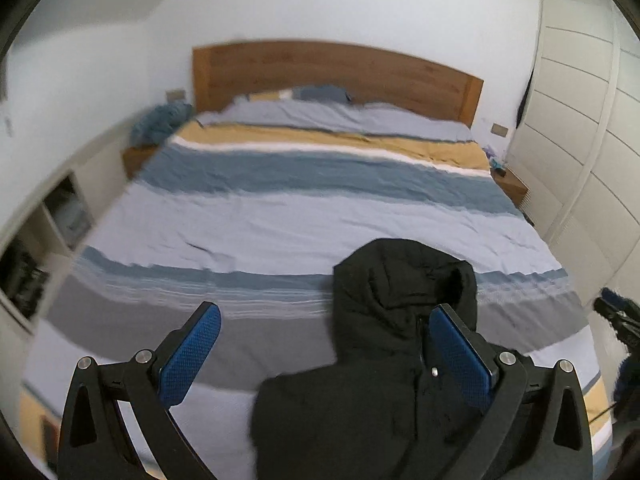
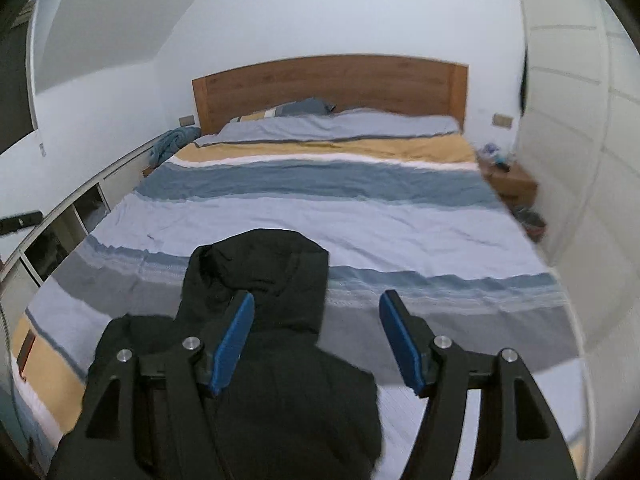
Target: Fold large clothes
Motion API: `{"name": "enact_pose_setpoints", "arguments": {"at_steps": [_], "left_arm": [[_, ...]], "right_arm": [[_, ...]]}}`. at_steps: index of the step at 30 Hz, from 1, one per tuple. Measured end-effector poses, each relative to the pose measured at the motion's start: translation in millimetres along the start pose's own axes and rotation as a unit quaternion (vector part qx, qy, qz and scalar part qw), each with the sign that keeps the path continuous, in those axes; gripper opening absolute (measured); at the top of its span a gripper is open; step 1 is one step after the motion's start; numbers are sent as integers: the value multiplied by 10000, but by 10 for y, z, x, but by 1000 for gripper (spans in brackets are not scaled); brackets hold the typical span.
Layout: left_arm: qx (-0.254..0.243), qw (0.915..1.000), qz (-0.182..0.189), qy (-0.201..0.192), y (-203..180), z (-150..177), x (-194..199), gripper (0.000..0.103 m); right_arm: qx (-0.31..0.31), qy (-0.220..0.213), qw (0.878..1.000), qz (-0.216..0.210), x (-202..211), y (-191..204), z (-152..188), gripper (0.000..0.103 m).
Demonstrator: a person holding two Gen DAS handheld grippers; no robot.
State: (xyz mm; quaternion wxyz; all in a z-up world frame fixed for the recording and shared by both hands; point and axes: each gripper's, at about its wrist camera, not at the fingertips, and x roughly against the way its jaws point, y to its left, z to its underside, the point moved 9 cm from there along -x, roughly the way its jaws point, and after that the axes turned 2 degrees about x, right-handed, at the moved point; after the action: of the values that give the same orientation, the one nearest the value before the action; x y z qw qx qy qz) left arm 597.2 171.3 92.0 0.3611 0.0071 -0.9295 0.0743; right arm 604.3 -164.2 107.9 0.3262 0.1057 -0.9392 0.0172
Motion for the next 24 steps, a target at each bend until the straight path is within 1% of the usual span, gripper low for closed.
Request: {"name": "enact_pose_setpoints", "arguments": {"at_steps": [2,3,6,7,10,12,15,19,21,24], "left_arm": [[75,9997,142,169,32,65,-457,102],[74,9994,166,300,48,106,-658,102],[8,9977,137,665,106,168,-1065,102],[4,9969,101,783,127,137,-1197,102],[147,9945,142,1028,175,30,-1425,102],[158,9931,167,1149,172,-57,-1579,102],[308,9896,384,1350,134,-120,-1865,102],[585,9820,733,1638,35,-1,-2375,102],[721,9791,761,1744,25,82,-2626,102],[932,9750,837,1837,-7,191,-2896,102]], "right_arm": [[-193,32,9997,-175,-501,-1,67,64],[-316,78,9991,-275,-685,-1,111,64],[-729,380,9950,-572,-1248,-9,280,64],[-749,458,9945,-579,-1345,-19,301,64],[-630,815,9935,-485,-1645,-75,317,64],[-680,1026,9910,-522,-1813,-126,238,64],[-756,1200,9877,-652,-2038,-154,86,64],[-912,1504,9814,-771,-2477,-177,25,64],[-1043,1604,9782,-807,-2684,-194,45,64],[-1308,1730,9724,-856,-3022,-241,133,64]]}}
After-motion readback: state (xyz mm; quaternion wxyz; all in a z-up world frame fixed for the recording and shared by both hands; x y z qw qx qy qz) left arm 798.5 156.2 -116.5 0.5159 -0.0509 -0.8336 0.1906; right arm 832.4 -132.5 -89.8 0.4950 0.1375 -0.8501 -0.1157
